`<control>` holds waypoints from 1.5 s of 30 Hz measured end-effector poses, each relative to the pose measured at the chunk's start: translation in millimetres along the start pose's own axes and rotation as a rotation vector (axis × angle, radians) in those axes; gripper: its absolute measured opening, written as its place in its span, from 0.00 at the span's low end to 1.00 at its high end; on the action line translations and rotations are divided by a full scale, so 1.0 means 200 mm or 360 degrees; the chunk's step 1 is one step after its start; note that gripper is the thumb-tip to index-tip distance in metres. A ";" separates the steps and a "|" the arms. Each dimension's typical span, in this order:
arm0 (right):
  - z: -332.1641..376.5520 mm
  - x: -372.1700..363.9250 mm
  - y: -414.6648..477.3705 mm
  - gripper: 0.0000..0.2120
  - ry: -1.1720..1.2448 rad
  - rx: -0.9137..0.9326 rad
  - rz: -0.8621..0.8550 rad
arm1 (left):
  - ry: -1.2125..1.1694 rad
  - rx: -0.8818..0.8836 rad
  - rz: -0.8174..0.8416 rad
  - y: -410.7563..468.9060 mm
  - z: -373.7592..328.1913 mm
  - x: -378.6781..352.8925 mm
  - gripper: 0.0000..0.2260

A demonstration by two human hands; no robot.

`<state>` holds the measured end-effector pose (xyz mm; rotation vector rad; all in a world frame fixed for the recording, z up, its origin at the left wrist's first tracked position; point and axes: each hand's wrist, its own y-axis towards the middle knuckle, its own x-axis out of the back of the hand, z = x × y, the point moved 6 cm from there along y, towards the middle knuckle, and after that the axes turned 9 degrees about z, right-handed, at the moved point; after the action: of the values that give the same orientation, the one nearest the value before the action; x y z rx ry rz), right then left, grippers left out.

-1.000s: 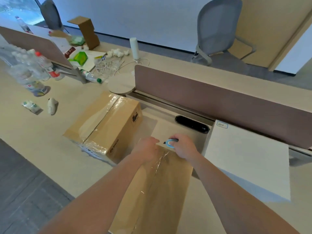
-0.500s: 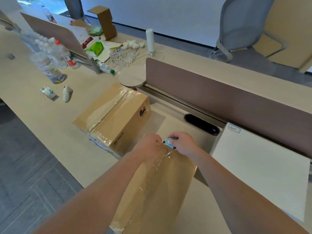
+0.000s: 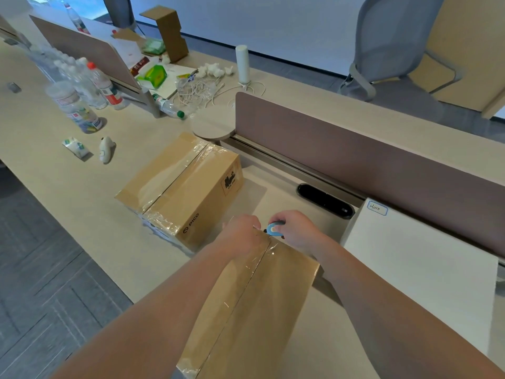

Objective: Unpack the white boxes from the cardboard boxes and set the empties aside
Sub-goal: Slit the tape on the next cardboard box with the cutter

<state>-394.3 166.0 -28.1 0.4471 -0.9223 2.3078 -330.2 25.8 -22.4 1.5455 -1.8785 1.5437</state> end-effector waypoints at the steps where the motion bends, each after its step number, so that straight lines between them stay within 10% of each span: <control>1: 0.01 0.01 0.00 0.10 -0.0050 0.0004 0.0018 | 0.0004 -0.0006 -0.0004 0.00 0.00 0.00 0.14; 25: -0.05 0.09 -0.08 0.13 -0.0504 -0.0041 0.0349 | -0.0007 -0.0089 0.0018 -0.06 -0.05 0.00 0.13; 40: -0.06 0.09 -0.15 0.14 -0.0641 -0.0048 0.0268 | 0.0054 -0.0099 0.0147 -0.11 -0.08 0.03 0.22; 45: -0.12 0.21 -0.24 0.11 -0.0323 -0.0099 -0.0125 | 0.0106 -0.0090 0.0224 -0.16 -0.14 0.03 0.20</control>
<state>-397.2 227.4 1.2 0.6885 -1.0508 2.1850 -318.2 49.6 11.3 1.3470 -2.0127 1.5649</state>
